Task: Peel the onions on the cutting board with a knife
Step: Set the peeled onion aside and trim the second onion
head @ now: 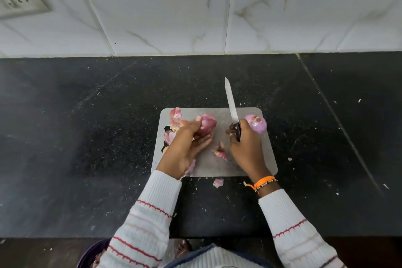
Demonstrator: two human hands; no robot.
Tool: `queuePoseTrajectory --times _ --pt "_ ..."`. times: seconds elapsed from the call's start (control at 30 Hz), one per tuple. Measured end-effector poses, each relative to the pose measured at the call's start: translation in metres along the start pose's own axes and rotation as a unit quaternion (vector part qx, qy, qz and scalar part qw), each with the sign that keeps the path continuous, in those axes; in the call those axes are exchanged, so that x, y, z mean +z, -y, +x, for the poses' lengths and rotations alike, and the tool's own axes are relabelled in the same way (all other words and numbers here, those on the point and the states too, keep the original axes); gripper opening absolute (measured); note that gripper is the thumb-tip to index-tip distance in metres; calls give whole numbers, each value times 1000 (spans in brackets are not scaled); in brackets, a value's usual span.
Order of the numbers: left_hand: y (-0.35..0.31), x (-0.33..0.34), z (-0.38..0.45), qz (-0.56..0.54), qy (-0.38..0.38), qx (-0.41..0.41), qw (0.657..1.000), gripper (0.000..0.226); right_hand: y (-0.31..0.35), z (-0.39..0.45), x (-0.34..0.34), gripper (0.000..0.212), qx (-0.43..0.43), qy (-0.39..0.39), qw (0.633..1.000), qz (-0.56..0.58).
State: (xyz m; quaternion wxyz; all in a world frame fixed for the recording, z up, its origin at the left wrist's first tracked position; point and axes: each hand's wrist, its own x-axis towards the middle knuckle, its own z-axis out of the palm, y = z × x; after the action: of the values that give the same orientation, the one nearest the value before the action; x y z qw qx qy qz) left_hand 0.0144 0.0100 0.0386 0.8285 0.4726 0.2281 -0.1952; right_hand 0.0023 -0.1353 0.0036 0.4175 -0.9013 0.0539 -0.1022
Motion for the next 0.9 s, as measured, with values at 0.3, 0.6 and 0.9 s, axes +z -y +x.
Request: queuePoseTrajectory --times 0.3,0.6,0.9 --pt "8 4 -1 -205 66 -104 971 51 34 -35 -14 19 -66 37 996 54" --pt "12 3 -7 -240 74 -67 966 49 30 -71 -4 19 -63 72 995 -38" --pt "19 -4 -10 -108 76 -16 991 24 50 -73 -22 8 -58 141 983 -104"
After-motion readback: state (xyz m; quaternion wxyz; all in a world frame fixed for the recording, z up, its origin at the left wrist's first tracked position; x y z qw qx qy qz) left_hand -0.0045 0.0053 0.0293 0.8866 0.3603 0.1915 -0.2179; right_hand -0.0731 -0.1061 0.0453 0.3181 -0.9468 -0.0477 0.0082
